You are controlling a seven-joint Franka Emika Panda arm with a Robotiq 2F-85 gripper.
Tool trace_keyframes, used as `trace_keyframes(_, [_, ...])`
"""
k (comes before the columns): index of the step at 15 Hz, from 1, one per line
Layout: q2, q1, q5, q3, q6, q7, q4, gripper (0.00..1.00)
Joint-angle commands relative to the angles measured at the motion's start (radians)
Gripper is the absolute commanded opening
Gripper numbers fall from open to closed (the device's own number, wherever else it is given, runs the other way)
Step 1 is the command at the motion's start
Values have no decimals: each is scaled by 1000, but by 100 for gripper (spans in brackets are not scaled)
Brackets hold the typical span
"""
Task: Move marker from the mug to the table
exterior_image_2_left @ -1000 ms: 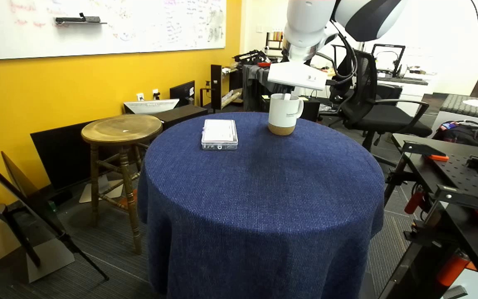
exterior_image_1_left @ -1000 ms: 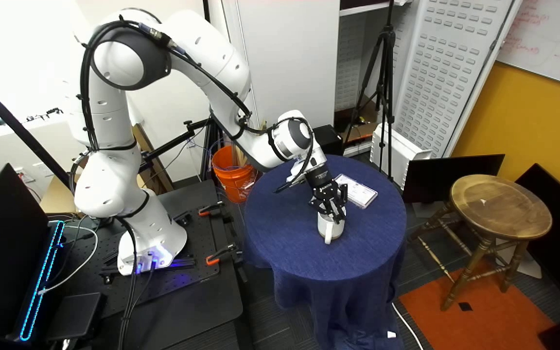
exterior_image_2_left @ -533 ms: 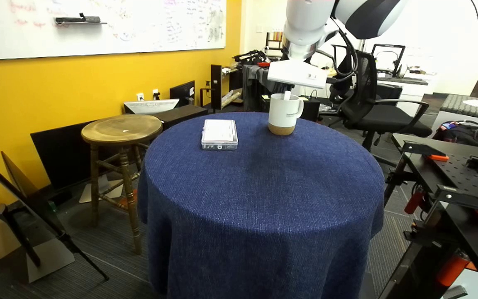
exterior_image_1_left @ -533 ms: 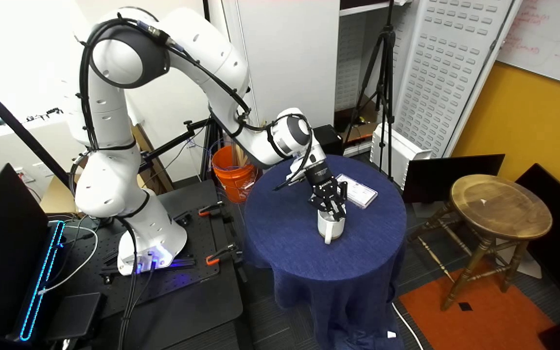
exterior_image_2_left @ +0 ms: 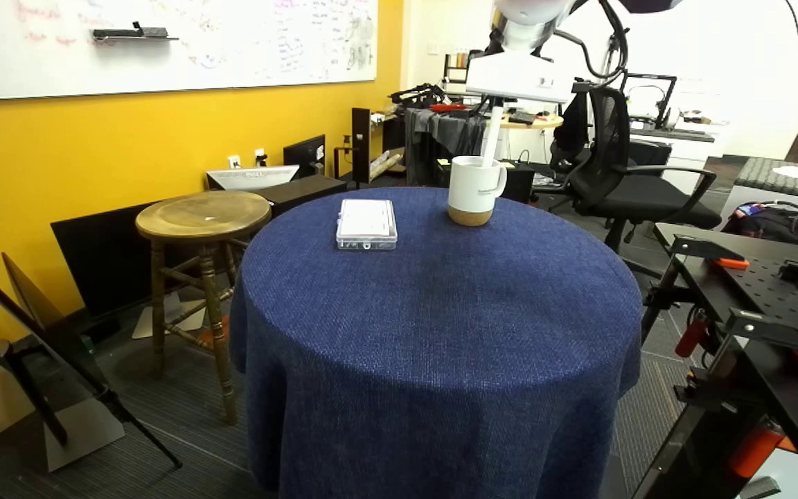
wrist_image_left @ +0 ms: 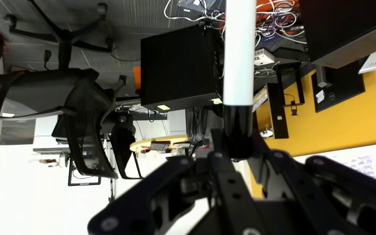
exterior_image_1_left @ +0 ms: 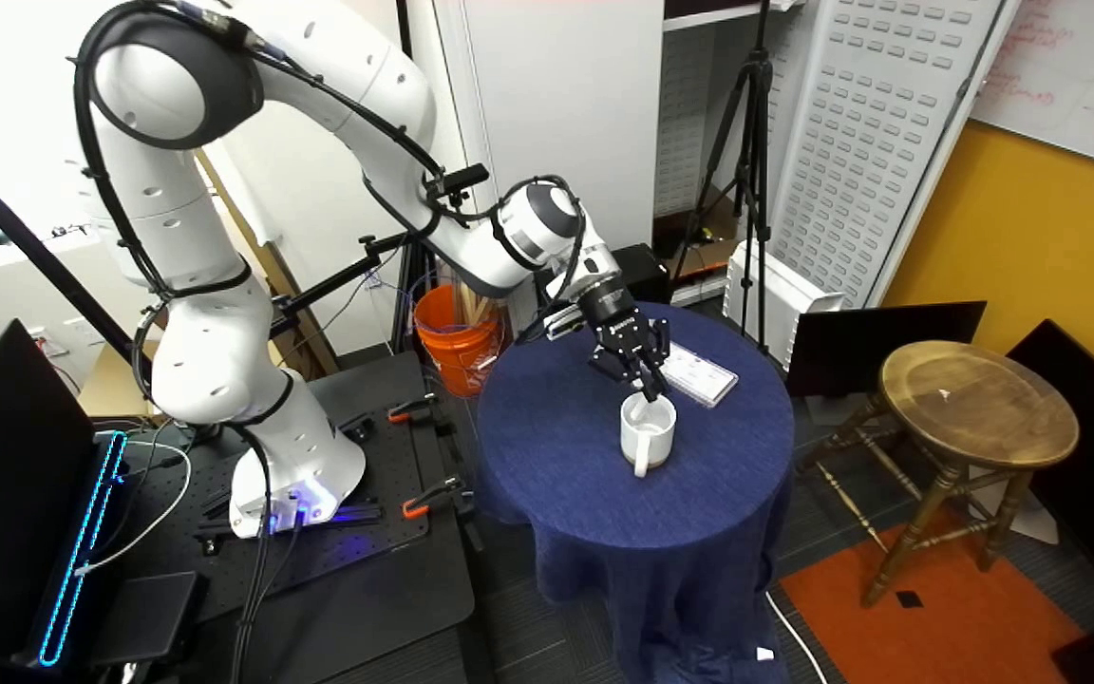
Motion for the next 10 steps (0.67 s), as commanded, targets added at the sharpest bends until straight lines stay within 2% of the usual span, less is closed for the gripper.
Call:
trace_keyframes(1, [-121, 24, -35, 5, -49, -24, -57, 5])
trace_keyframes(6, [-149, 31, -107, 11, 12, 2, -37, 5])
trace_keyframes(10, [-119, 38, -182, 18, 136, 21, -7, 5])
